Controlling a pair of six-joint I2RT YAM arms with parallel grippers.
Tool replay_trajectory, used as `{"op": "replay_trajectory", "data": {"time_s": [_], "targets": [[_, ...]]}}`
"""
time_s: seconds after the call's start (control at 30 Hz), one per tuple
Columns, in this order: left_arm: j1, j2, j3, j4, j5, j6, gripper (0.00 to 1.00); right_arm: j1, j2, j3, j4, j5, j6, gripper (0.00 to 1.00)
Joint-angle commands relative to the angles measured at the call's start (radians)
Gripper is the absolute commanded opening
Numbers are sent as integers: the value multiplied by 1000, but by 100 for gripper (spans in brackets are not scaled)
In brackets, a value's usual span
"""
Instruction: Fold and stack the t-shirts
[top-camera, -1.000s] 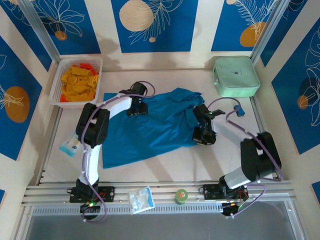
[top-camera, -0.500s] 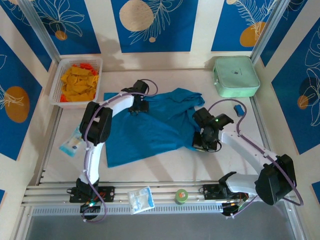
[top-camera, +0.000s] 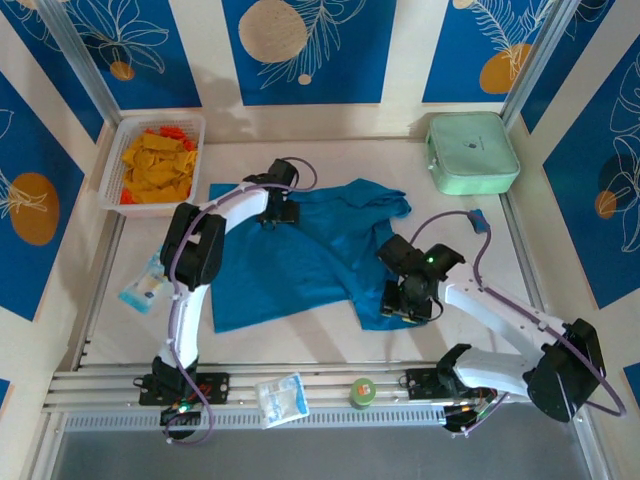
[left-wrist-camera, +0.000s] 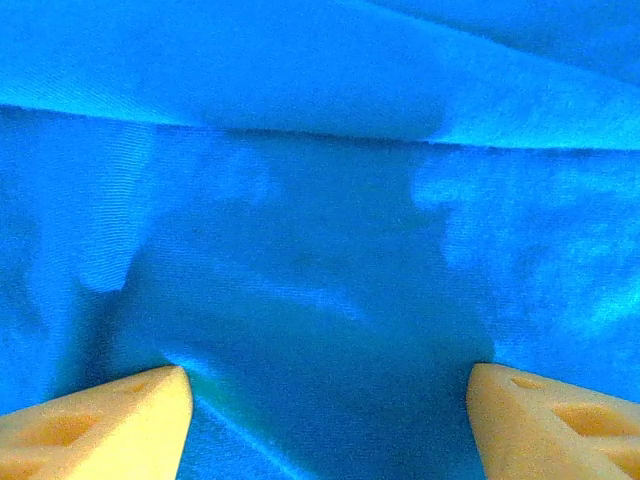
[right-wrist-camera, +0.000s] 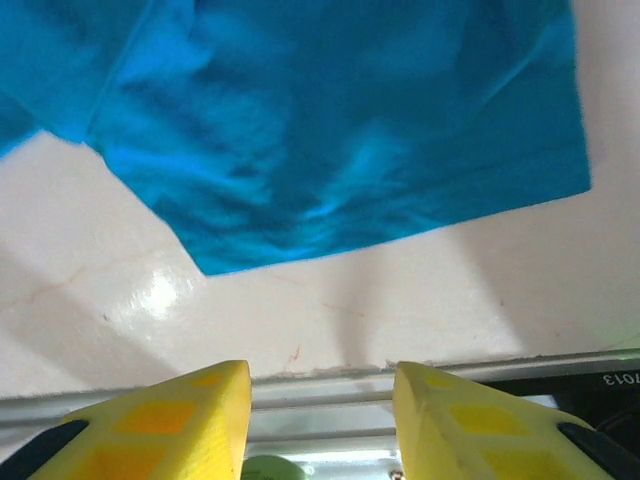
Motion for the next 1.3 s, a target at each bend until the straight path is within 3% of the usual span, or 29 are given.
{"op": "replay_trajectory", "data": {"time_s": [0.0, 0.2, 0.47, 0.63, 0.87, 0.93, 1.07, 1.27], "targets": [[-21, -50, 9, -63, -14, 34, 76, -87, 35, 71, 10, 33, -97, 42], [-50, -254, -104, -96, -49, 35, 80, -291, 252, 156, 193, -32, -301, 37], [-54, -497, -435, -132, -132, -53, 83, -257, 583, 389, 227, 103, -430, 55], [-46, -472, -582, -85, -151, -109, 83, -246, 732, 496, 203, 181, -447, 58], [-40, -327, -634, -27, -152, -162, 81, -219, 906, 633, 125, 316, -411, 57], [-40, -317, -649, -25, -157, -163, 80, -221, 934, 646, 111, 378, -402, 54], [-34, -353, -701, -23, -166, -146, 80, -275, 919, 620, 83, 500, -389, 30], [-34, -384, -739, -13, -144, -151, 79, -439, 785, 475, 130, 495, -401, 31]]}}
